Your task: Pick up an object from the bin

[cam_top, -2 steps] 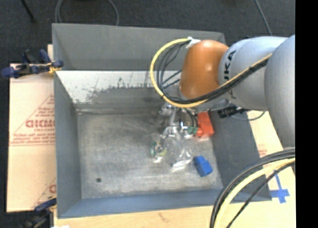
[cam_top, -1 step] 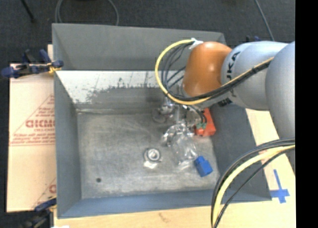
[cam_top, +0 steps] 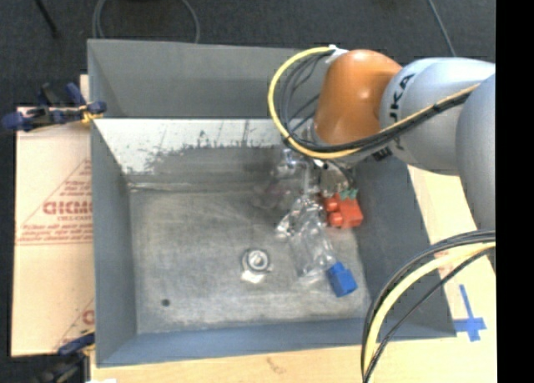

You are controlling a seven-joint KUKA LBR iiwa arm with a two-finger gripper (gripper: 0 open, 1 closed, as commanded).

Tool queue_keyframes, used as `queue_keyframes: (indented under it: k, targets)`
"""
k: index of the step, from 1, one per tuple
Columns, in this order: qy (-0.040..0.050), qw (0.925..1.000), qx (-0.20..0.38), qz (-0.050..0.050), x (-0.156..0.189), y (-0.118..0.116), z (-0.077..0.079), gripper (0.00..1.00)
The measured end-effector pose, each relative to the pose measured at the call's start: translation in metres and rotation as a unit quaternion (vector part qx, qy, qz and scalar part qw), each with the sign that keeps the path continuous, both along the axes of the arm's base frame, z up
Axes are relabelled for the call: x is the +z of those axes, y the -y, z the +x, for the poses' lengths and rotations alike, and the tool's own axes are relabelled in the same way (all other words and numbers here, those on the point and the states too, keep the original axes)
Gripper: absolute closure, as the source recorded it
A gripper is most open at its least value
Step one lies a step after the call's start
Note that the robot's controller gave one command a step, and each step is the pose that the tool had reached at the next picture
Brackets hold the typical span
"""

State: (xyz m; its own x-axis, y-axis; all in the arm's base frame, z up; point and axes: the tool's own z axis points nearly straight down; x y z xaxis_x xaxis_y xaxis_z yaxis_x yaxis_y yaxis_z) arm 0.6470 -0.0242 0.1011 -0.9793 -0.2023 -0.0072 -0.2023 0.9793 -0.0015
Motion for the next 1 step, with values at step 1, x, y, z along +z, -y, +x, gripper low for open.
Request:
queue_keyframes:
  k: [1]
  targets:
    - [-0.0011,0.9999,0.014,0.0,0.0008,-0.0067,-0.0096,0.0]
